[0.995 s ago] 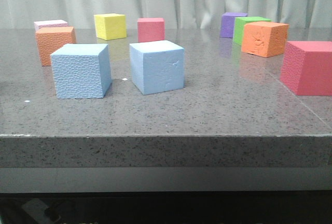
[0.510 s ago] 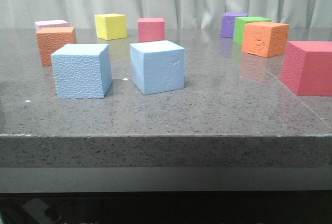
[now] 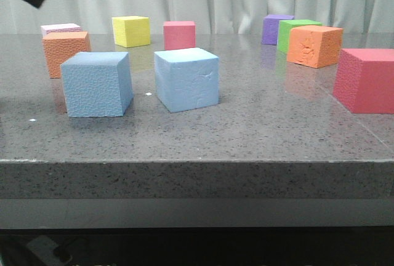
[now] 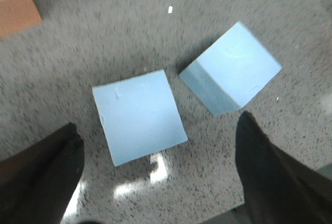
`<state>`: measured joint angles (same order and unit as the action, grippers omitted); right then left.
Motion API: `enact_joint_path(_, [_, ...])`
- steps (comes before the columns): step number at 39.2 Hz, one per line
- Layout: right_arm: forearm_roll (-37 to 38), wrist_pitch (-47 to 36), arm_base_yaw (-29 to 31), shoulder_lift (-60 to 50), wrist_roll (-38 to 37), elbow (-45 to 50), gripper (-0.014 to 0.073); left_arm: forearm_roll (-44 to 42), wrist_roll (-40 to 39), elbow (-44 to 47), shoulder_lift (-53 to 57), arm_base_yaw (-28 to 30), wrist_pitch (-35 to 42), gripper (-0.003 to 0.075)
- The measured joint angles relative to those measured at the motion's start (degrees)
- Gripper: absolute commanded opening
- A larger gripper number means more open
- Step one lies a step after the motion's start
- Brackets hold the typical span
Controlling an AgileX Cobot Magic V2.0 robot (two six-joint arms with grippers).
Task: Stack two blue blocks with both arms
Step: 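Lower the open left gripper around the nearer light blue cube, then close the left gripper on the light blue cube and lift it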
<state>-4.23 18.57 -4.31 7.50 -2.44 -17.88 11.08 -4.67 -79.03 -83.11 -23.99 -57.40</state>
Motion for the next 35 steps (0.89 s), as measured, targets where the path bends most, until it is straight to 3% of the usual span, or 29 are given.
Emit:
enact_joint_path(5, [0.0,0.0,0.0,0.0,0.0,0.0,-0.0069,0.0,-2.58,-6.01,-6.71,0.0,-7.48,0.058])
enact_joint_path(10, [0.0,0.0,0.0,0.0,0.0,0.0,-0.0069,-0.1,-4.0,-9.26,-11.06,0.0,-10.27,0.058])
enact_joint_path(29, [0.0,0.0,0.0,0.0,0.0,0.0,-0.0069,-2.51,-6.97,-10.33,-17.43,-0.46,-11.45,0.0574])
enact_joint_path(35, [0.0,0.0,0.0,0.0,0.0,0.0,-0.0069,-2.51,-7.06,-10.33,-17.43,-0.86,-11.22,0.0489])
